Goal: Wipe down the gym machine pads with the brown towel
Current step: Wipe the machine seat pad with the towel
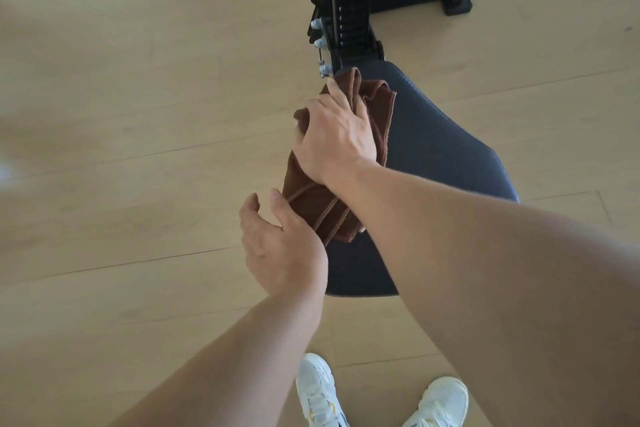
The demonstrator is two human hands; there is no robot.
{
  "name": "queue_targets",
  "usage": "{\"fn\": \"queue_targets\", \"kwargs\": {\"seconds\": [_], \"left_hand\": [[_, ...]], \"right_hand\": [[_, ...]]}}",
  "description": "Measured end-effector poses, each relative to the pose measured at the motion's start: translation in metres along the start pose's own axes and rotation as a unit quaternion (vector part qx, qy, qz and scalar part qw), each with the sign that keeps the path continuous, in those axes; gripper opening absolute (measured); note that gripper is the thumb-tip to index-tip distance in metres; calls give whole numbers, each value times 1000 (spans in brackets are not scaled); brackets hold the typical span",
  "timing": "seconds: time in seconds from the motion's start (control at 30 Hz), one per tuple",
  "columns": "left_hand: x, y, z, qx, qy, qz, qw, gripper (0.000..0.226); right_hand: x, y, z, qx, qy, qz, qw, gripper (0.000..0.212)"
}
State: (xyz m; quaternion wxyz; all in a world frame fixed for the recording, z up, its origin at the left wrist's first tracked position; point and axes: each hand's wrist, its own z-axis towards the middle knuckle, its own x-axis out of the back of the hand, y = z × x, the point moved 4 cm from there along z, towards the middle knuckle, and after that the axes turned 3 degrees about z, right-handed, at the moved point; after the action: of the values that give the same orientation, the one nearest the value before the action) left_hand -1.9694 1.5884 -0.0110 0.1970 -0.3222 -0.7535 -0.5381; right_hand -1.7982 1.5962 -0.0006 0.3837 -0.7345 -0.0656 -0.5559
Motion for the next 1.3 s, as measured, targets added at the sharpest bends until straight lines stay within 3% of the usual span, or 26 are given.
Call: {"fn": "queue_targets", "kwargs": {"seconds": [0.2,0.5,0.7,0.87,1.07,1.3], "left_hand": [[-8,9,3,-9,31,42,999,71],[-23,15,0,-91,21,175,980,64],[-25,17,0,-92,42,221,970,67],[-25,17,1,-90,50,228,968,61],[-23,21,-2,-87,43,244,965,67],[-22,21,-1,-78,26,250,965,68]], "right_hand": [[9,22,28,0,56,10,998,44],[10,30,52,-1,82,21,996,41],[13,34,58,0,109,25,994,57],[9,35,35,37,-47,-55,997,86],[20,40,10,24,-30,34,999,50],[62,105,-72,-83,30,34,995,46]]}}
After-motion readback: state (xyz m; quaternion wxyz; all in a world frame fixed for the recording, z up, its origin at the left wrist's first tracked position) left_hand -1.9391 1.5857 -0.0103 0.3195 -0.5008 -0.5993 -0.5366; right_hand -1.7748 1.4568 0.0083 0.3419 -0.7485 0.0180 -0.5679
